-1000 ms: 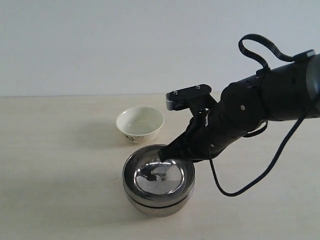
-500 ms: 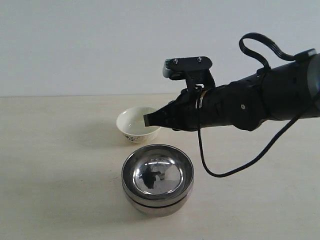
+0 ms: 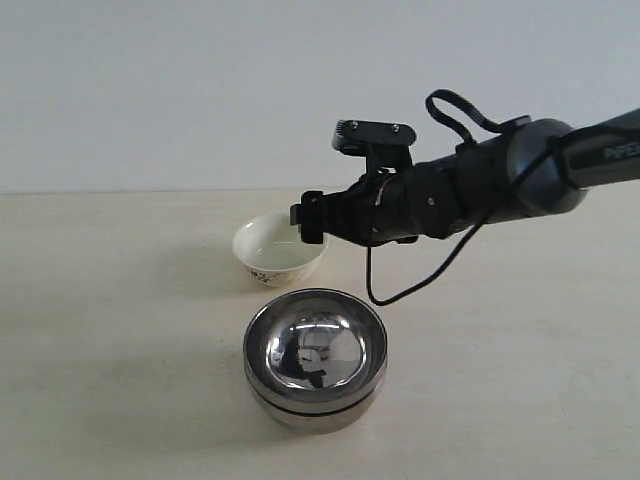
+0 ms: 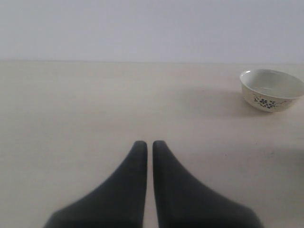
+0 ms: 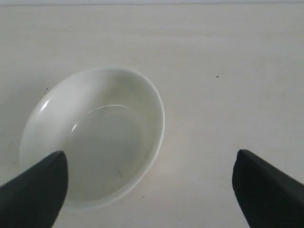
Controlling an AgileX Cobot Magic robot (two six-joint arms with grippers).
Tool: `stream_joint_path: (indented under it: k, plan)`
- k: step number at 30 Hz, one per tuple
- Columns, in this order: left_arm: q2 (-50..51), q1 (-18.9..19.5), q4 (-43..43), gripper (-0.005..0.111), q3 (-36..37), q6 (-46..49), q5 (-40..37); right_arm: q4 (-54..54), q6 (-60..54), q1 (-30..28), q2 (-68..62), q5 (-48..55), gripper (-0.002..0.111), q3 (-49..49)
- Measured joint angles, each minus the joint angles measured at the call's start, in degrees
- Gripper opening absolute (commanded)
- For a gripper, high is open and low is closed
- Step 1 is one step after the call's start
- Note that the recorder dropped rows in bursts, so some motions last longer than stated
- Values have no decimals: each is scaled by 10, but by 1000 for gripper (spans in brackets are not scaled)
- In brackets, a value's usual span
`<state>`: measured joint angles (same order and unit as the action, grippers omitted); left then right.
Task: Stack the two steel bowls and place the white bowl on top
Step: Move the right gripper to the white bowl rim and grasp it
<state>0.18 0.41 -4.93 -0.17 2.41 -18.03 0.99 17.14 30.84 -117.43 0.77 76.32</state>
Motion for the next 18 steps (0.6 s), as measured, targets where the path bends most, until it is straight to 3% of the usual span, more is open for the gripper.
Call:
stream_joint_path:
  k: [6, 9, 12, 18]
  plan:
    - [0, 0, 0, 4, 0, 0, 0, 1, 4, 0, -81, 79, 82, 108]
    - [0, 0, 0, 4, 0, 0, 0, 1, 9, 0, -109, 103, 75, 135]
    - [0, 0, 0, 4, 0, 0, 0, 2, 20, 0, -123, 106, 60, 145]
    - [0, 0, 0, 4, 0, 0, 0, 4, 60, 0, -133, 100, 14, 149]
